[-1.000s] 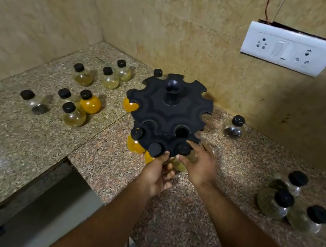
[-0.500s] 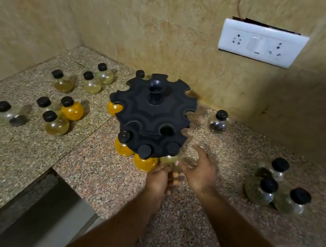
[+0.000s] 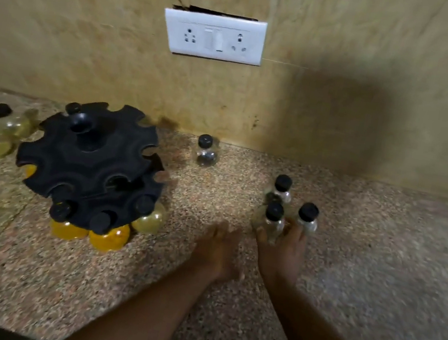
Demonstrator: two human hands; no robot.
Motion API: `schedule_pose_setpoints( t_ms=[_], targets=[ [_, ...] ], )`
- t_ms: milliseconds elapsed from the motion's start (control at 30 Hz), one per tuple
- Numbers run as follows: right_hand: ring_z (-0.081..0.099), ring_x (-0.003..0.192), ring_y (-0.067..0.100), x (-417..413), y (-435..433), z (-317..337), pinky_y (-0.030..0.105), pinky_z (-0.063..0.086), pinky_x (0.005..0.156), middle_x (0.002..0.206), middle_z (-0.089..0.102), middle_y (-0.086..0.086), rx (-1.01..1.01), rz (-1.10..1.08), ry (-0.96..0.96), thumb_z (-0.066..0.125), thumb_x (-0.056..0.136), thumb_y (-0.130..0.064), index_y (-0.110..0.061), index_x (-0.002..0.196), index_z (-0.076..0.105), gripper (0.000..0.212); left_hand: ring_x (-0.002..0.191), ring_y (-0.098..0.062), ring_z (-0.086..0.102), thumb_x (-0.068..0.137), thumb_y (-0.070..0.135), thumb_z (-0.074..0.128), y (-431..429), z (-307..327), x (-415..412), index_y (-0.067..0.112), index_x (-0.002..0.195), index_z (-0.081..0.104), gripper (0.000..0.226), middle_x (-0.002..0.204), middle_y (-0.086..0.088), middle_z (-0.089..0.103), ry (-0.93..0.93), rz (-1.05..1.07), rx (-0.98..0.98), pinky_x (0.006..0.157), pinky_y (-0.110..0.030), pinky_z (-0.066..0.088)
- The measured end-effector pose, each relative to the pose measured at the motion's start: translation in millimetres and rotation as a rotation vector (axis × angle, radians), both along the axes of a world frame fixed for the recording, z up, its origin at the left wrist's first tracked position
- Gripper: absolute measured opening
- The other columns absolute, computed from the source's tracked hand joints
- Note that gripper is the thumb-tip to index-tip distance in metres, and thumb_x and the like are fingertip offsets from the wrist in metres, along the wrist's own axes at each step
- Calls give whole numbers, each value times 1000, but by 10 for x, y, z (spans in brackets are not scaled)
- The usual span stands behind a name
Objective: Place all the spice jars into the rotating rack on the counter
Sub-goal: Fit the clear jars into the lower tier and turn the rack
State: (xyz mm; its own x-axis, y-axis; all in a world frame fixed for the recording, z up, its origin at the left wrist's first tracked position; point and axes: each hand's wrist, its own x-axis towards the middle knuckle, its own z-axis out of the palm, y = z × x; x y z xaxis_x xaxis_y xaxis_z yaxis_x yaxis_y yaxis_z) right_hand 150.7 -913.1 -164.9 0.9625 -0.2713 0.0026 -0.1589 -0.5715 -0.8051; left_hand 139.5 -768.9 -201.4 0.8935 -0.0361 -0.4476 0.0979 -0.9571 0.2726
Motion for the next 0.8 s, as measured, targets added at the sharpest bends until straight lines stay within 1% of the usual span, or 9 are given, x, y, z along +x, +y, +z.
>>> schedule_pose_setpoints(
  t_ms=[133, 300, 400, 467, 533, 600, 633, 733, 800],
  targets=[
    [47, 132, 28, 194, -140, 50, 43, 42, 102, 147, 47, 6, -8, 92, -10, 73, 86, -44, -27, 149, 41, 73, 153, -38, -13, 73, 63, 76, -50, 39, 62, 32, 160, 1, 119, 169, -9, -12, 78, -73, 61, 120, -61, 18],
    [54, 123, 32, 343, -200, 51, 38, 42, 90, 136, 57, 9, -68, 119, 8, 74, 86, -36, -24, 139, 54, 58, 154, -39, -7, 73, 61, 78, -131, 160, 120, 31, 160, 5, 117, 169, -10, -9, 83, -108, 102, 118, -63, 18],
    [54, 121, 35, 361, -139, -5, 42, 45, 90, 135, 56, 12, -97, 99, 18, 75, 87, -36, -21, 137, 56, 56, 154, -38, 4, 77, 53, 78, -73, 191, 172, 31, 159, 15, 106, 169, -10, 4, 56, -95, 70, 117, -61, 22],
    [55, 121, 36, 369, -88, -40, 46, 48, 92, 135, 56, 12, -96, 94, 14, 75, 86, -38, -22, 136, 56, 55, 149, -34, 26, 80, 49, 76, 32, 159, 209, 29, 156, 29, 92, 163, -9, 26, -28, -18, -41, 115, -50, 35],
    [54, 122, 35, 394, -16, -45, 45, 47, 93, 135, 56, 11, -101, 98, 3, 75, 86, -37, -21, 134, 57, 54, 129, -19, 52, 85, 40, 75, 144, 172, 253, 28, 149, 43, 73, 146, 4, 48, -156, 241, -317, 100, -34, 49],
    [52, 123, 32, 424, 74, -19, 43, 45, 93, 136, 56, 8, -113, 131, -9, 75, 86, -37, -21, 131, 59, 51, 101, -7, 60, 92, 30, 70, 212, 279, 306, 25, 138, 57, 49, 125, 11, 57, -270, 627, -634, 75, -20, 49],
    [53, 121, 30, 441, 127, -2, 40, 44, 93, 133, 58, 7, -119, 162, -22, 74, 86, -38, -22, 129, 60, 48, 95, -11, 61, 93, 30, 68, 254, 320, 351, 22, 129, 64, 37, 118, 7, 63, -315, 843, -783, 71, -21, 48],
    [57, 112, 27, 501, 317, 42, 36, 45, 89, 122, 63, 5, -140, 285, -46, 74, 85, -39, -22, 126, 63, 46, 106, -29, 66, 84, 52, 69, 415, 395, 454, 14, 118, 70, 51, 116, -5, 72, -319, 1427, -1199, 95, -42, 54],
    [59, 108, 25, 542, 480, 106, 35, 48, 87, 119, 64, 5, -135, 384, -64, 72, 85, -40, -21, 128, 63, 48, 108, -33, 67, 82, 61, 66, 524, 376, 463, 16, 121, 70, 59, 118, -8, 72, -327, 1568, -1334, 94, -48, 53]
  ],
)
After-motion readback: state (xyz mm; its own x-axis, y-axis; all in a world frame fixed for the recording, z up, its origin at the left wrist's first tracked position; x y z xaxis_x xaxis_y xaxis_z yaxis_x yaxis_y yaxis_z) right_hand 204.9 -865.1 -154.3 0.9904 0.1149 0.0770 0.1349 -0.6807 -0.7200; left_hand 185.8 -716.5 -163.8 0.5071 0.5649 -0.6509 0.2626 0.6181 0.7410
